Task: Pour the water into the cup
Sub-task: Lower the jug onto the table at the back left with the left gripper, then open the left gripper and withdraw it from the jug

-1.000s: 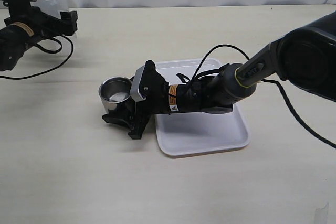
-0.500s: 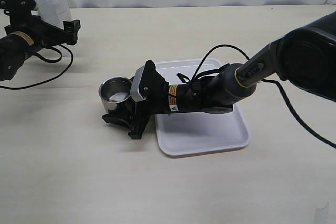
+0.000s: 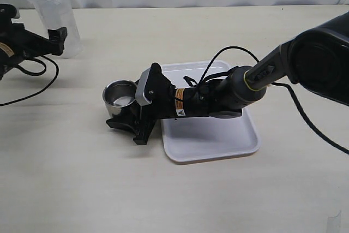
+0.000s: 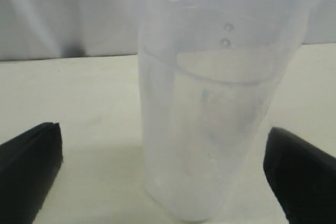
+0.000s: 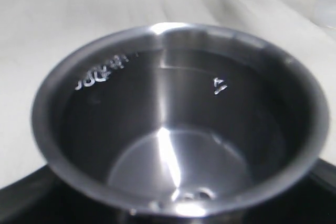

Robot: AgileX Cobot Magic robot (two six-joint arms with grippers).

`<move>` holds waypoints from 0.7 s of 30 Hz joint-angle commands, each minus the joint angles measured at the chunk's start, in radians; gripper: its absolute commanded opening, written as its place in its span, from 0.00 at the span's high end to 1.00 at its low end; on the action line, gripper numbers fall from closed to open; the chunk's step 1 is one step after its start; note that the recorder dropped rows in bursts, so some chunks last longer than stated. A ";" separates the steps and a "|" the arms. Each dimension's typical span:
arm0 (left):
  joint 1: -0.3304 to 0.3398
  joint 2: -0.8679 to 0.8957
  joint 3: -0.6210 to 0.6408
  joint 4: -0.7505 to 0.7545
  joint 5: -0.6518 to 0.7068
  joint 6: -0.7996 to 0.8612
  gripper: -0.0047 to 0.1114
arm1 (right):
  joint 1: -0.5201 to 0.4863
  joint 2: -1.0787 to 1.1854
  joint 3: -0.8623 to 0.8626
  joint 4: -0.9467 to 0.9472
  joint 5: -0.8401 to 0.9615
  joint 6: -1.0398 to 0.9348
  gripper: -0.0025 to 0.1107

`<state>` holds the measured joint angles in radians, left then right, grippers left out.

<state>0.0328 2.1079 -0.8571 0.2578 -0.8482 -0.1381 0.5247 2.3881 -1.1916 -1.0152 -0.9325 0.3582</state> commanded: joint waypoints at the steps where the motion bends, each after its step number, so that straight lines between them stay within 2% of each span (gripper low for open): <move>1: 0.001 -0.058 0.070 -0.007 -0.054 0.005 0.12 | 0.001 -0.003 -0.001 -0.011 0.019 -0.003 0.94; 15: 0.001 -0.472 0.368 -0.007 -0.065 0.007 0.12 | 0.001 -0.003 -0.001 -0.011 0.019 -0.003 0.94; 21: 0.001 -0.666 0.438 -0.007 0.040 0.002 0.12 | 0.001 -0.003 -0.001 -0.011 0.019 -0.003 0.94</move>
<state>0.0342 1.5175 -0.4425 0.2578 -0.8578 -0.1319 0.5247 2.3881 -1.1916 -1.0152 -0.9325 0.3582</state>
